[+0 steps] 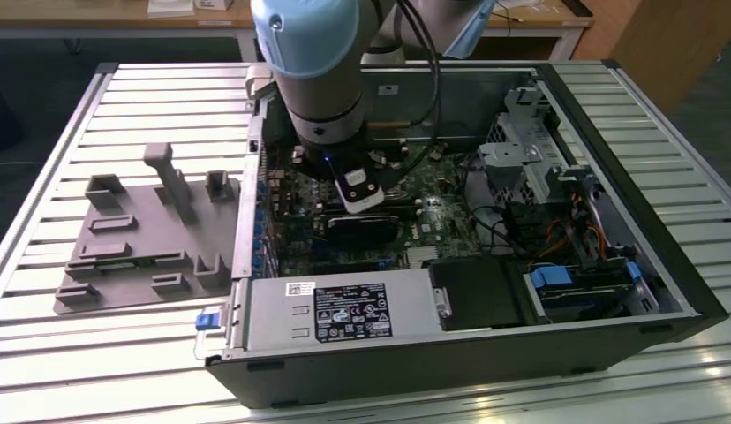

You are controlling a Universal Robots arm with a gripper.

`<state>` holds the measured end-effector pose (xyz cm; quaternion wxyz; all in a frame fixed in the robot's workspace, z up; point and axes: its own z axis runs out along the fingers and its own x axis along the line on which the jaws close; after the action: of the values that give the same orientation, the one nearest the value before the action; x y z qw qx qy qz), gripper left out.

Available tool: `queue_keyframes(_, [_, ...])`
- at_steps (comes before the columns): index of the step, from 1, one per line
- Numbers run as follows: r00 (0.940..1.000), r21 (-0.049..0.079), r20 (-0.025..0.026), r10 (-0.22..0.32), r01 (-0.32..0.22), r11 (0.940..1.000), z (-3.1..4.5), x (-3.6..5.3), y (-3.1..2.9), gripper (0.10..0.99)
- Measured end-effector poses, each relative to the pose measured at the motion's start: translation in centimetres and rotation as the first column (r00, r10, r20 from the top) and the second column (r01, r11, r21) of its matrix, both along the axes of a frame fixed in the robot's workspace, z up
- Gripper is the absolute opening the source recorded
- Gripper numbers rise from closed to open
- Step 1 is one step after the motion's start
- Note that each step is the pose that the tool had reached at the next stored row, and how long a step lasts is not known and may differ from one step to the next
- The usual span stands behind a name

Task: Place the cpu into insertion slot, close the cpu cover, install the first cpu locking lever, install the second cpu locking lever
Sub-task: 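Install the second cpu locking lever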

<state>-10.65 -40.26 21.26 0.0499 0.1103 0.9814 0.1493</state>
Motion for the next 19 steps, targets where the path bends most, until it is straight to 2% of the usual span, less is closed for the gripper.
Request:
queue_keyframes(3, [1.0,-0.02,0.0001,0.0,0.0,0.9998,0.29,0.18,0.0,0.102])
queue_keyframes(11, [1.0,-0.06,0.0,-0.002,0.002,0.9982,0.38,1.32,0.0,0.102])
queue_keyframes(13, [1.0,-0.067,0.0001,-0.002,0.002,0.9978,0.38,1.53,0.01,0.102])
queue_keyframes(19, [1.0,-0.073,0.0001,-0.002,0.002,0.9973,0.38,2.03,0.38,0.102])
